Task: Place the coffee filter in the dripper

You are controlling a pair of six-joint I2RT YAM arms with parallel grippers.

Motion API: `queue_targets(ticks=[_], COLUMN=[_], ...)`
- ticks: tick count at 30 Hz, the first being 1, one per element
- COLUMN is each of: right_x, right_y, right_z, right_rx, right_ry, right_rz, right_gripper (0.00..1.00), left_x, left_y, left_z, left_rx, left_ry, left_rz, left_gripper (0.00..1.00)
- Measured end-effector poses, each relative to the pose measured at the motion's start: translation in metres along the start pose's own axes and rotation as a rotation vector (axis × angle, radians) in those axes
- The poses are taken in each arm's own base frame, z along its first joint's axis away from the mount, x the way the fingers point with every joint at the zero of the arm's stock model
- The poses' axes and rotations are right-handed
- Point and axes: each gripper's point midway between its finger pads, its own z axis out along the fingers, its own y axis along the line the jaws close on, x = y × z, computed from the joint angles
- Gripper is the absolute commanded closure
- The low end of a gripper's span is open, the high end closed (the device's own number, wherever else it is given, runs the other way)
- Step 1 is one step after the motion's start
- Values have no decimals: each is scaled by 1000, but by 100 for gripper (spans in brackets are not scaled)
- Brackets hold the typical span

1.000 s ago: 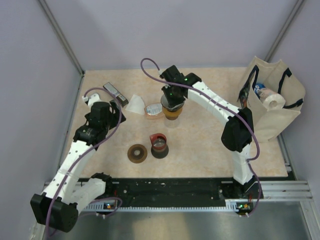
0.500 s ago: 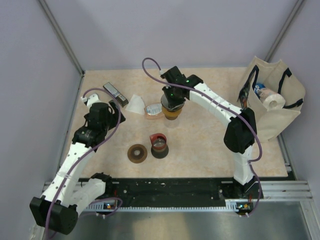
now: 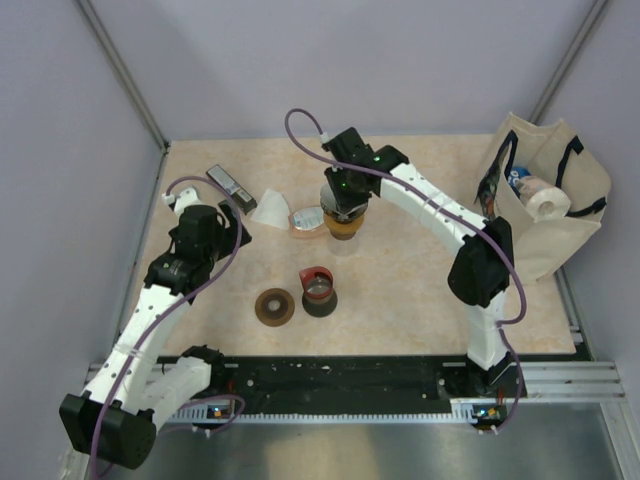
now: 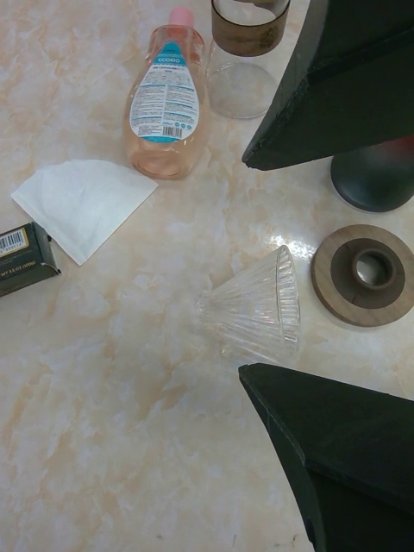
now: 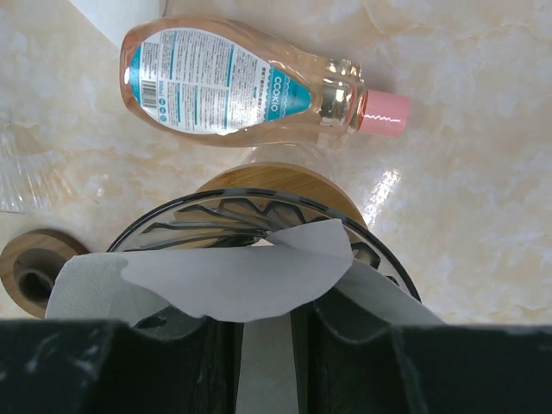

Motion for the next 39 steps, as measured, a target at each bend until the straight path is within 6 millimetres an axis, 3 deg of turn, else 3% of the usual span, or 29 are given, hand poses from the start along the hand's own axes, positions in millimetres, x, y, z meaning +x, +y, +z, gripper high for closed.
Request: queue_targets(ticks=[10,13,20,27,39], right_x=[-11,-11,-10,-10,-8], right_y=[-1,0,0,0,5], right_z=[-8,-8,-8,-8,-8], right_rx=[7,8,7,7,-23], right_ry=[-31,-30,-29,-29,-18], right_rz=[3,7,12,17,8], right_gripper=[68,80,94,86,87], left_x=[0,0,0,0,0], left_y=[0,0,0,0,0], left_z=[0,0,0,0,0], left_rx=[2,3,4,4,4], left_ry=[2,1,0,0,0], left_rz=[0,1,3,3,3], left_gripper=[1,1,1,1,1])
